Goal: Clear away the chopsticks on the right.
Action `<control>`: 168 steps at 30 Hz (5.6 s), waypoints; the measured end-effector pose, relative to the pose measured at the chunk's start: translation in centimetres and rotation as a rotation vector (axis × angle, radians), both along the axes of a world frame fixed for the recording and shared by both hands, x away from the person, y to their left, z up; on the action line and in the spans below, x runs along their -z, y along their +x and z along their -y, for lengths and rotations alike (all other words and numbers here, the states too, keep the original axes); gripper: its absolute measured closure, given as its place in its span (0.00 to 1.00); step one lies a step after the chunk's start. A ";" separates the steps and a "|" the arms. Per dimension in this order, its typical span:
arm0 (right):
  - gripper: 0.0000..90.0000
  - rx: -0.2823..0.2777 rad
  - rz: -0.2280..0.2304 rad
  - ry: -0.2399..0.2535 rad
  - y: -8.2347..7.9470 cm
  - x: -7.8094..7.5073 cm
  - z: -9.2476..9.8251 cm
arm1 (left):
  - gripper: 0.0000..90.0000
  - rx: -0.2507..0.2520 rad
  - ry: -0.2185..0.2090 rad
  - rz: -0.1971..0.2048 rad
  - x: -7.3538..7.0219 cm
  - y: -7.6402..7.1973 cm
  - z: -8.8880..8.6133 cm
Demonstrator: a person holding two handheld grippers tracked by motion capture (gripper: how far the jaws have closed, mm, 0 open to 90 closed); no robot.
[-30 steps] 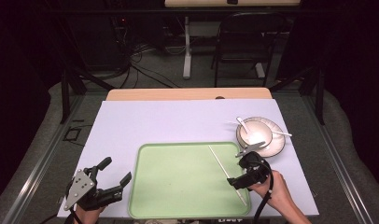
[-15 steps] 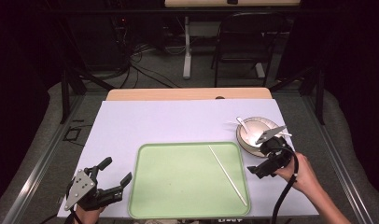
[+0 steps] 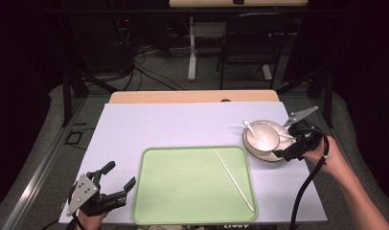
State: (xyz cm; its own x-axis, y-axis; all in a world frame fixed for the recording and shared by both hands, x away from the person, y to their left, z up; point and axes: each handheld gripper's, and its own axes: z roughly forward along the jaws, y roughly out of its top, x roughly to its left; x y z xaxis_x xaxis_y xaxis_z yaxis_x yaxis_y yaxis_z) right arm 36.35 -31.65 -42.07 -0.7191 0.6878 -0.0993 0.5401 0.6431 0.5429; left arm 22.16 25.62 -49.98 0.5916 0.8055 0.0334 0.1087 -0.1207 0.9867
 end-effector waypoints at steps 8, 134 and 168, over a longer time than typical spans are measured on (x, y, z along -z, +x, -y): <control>0.00 -0.039 -0.035 -0.005 2.9 -0.4 1.3 | 0.17 -0.002 -0.003 -0.001 0.0 0.0 0.0; 0.93 0.102 -0.117 -0.222 4.8 -7.0 -4.3 | 0.17 -0.006 -0.011 -0.001 0.0 -0.1 -0.1; 0.93 0.102 -0.280 -0.101 -4.3 4.6 -10.3 | 0.17 0.002 -0.005 0.001 0.0 0.0 0.0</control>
